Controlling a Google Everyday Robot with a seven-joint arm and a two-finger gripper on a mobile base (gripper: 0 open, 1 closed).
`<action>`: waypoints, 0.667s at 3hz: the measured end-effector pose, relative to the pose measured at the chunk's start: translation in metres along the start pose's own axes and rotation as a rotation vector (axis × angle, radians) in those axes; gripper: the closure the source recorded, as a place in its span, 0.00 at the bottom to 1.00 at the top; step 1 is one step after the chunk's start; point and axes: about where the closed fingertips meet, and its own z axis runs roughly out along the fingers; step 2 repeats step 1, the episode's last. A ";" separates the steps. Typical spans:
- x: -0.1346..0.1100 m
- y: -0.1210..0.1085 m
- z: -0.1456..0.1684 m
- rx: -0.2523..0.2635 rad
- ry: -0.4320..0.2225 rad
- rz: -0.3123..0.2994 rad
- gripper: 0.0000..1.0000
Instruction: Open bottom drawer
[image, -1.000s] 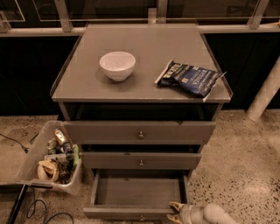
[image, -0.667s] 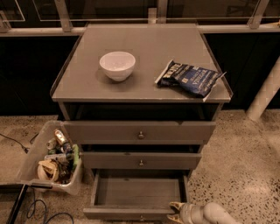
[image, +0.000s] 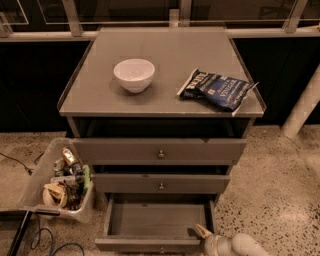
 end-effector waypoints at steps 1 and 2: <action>0.000 0.000 0.000 0.000 0.000 0.000 0.00; 0.000 0.000 0.000 0.000 0.000 0.000 0.00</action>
Offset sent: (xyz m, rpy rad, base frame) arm 0.0000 0.0000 0.0000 0.0000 0.0000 0.0000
